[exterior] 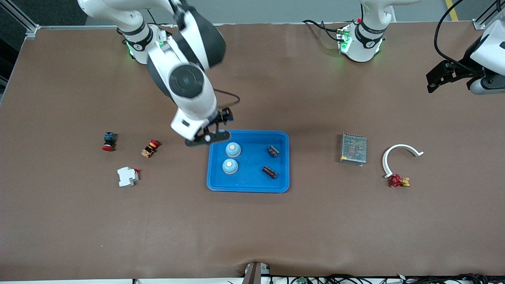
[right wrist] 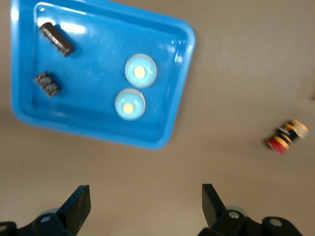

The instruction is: Place electrolytic capacitor and blue bell in tray

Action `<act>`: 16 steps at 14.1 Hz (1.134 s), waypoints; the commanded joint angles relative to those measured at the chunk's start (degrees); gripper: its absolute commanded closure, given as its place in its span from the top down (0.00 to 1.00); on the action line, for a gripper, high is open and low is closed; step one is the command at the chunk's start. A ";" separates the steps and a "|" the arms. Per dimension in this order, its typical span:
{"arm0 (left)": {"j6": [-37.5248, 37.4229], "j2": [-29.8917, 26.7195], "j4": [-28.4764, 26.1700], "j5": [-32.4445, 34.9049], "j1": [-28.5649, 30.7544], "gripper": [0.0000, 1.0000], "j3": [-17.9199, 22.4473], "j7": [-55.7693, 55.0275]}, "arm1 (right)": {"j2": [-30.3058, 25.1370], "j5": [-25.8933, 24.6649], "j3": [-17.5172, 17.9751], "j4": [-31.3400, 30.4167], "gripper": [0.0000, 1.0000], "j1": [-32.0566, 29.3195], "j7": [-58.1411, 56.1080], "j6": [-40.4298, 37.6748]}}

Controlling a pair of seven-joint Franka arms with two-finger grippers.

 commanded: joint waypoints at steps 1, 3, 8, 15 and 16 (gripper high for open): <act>-0.53 -0.65 -0.21 -1.08 0.24 1.00 0.19 1.69 | -11.91 1.09 -0.48 -11.25 1.00 -0.96 -2.24 0.00; -0.53 -0.65 -0.21 -1.08 0.24 1.00 0.10 1.69 | -19.21 1.01 -0.57 -17.06 1.00 -2.45 -3.30 -0.09; -0.53 -0.65 -0.21 -1.08 0.15 1.00 0.10 1.69 | -26.53 0.48 -0.66 -19.19 1.00 -12.20 -9.80 -5.19; -0.53 -0.65 -0.21 -1.08 0.24 1.00 0.10 1.69 | -24.26 0.30 -0.22 -15.68 1.00 -30.30 -18.24 -4.67; -0.53 -0.65 -0.21 -1.08 0.24 1.00 0.10 1.69 | -22.86 0.13 -0.22 -14.29 1.00 -32.67 -18.15 -4.58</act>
